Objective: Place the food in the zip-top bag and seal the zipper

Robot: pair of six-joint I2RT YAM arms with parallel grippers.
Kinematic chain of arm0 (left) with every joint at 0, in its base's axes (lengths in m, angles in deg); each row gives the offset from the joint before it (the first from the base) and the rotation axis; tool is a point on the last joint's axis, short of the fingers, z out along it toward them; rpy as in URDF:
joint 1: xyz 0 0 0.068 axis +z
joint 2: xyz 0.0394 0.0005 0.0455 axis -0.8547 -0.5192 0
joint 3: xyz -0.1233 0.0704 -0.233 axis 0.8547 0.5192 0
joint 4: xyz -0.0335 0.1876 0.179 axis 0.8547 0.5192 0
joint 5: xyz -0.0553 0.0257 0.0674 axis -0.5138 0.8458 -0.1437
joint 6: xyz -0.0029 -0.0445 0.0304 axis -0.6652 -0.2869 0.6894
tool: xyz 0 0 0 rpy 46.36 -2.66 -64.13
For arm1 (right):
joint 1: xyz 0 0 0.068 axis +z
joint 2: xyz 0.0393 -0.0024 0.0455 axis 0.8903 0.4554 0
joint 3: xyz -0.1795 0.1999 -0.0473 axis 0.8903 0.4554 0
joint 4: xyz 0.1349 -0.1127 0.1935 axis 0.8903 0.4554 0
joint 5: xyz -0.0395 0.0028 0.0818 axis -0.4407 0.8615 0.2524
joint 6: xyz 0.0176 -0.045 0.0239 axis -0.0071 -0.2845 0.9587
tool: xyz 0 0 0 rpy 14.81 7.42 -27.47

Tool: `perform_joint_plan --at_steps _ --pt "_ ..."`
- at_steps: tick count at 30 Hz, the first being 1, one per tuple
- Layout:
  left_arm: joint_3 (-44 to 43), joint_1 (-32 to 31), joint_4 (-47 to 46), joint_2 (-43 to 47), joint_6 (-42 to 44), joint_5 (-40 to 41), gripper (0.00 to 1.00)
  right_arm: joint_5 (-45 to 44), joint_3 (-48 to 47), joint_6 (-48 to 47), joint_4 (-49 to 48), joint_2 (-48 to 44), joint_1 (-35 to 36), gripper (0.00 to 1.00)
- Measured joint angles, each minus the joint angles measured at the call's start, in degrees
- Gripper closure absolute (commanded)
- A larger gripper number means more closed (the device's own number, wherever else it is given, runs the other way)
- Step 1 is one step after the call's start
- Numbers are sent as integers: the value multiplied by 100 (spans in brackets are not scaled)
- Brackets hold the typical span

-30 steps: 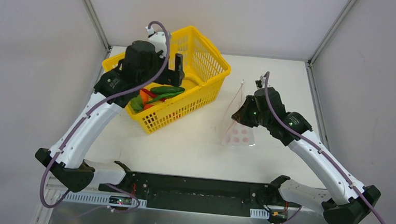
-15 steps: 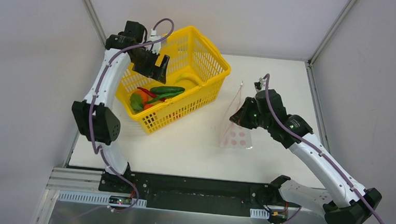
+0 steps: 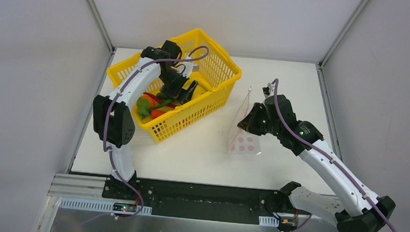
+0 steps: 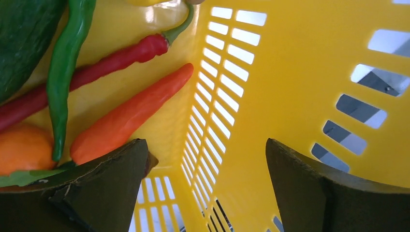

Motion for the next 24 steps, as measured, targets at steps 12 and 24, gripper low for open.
perform_joint_plan --at_steps 12,24 --pt "111 -516 -549 85 -831 433 8 -79 63 -17 -13 -184 -4 100" --pt "151 516 -743 -72 -424 914 17 -111 87 -20 -20 -254 -9 100"
